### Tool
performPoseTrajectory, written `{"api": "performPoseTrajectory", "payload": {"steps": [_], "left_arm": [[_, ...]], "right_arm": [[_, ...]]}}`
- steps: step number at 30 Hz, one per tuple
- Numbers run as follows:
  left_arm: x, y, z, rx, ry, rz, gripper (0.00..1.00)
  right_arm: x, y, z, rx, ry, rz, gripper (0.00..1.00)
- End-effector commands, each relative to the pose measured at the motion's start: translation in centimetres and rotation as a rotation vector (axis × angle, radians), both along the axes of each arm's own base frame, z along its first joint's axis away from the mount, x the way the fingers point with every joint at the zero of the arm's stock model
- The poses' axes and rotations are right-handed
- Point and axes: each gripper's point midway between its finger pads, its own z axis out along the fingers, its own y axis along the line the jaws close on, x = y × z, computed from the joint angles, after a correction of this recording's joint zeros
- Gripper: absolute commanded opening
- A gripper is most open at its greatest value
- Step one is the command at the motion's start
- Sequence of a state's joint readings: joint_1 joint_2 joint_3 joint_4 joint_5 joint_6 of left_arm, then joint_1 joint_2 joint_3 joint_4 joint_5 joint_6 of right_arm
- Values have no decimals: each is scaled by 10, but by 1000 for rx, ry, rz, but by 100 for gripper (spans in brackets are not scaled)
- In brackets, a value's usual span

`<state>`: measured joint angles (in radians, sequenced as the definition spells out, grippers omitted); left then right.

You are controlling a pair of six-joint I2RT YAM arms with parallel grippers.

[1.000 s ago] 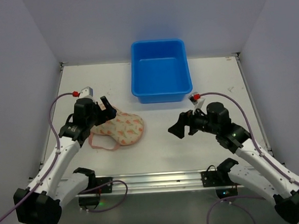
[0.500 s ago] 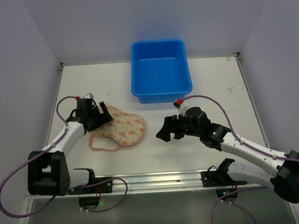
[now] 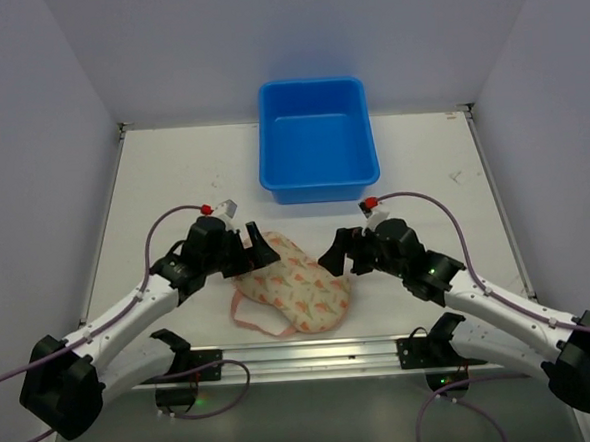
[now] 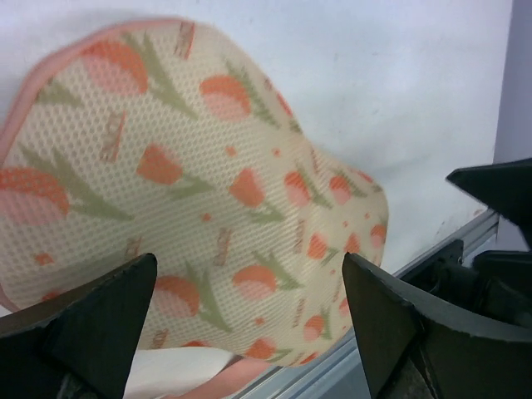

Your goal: Unzip the laundry bag and remove the bra

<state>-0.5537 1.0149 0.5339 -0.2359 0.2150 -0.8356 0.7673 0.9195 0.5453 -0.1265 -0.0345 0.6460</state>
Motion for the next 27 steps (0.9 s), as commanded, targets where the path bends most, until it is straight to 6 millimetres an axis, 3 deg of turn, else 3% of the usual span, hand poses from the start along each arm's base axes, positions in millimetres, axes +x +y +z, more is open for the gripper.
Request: {"api": "performPoseTrajectory", "payload": {"steps": [1, 4, 7, 10, 13, 17, 21, 24, 27], "left_arm": [[29, 7, 43, 61, -128, 53, 98], [47, 18, 50, 189, -146, 58, 99], [40, 11, 31, 191, -69, 21, 99], [24, 14, -3, 185, 10, 25, 99], [24, 16, -17, 182, 21, 45, 99], [37, 8, -24, 169, 4, 51, 99], [62, -7, -20, 157, -40, 35, 98], [77, -39, -5, 68, -73, -41, 97], [93, -72, 27, -29, -169, -113, 97]], "right_arm": [[2, -10, -3, -25, -4, -56, 94], [-1, -12, -17, -60, 37, -47, 94], [-1, -3, -22, -87, 61, 5, 95], [-2, 7, -31, -126, 106, 67, 95], [-5, 22, -42, -162, 168, 162, 94], [-22, 41, -55, -172, 261, 326, 91], [-53, 60, -60, -168, 334, 500, 90], [-83, 78, -54, -165, 358, 642, 89], [-97, 89, -41, -131, 341, 708, 90]]}}
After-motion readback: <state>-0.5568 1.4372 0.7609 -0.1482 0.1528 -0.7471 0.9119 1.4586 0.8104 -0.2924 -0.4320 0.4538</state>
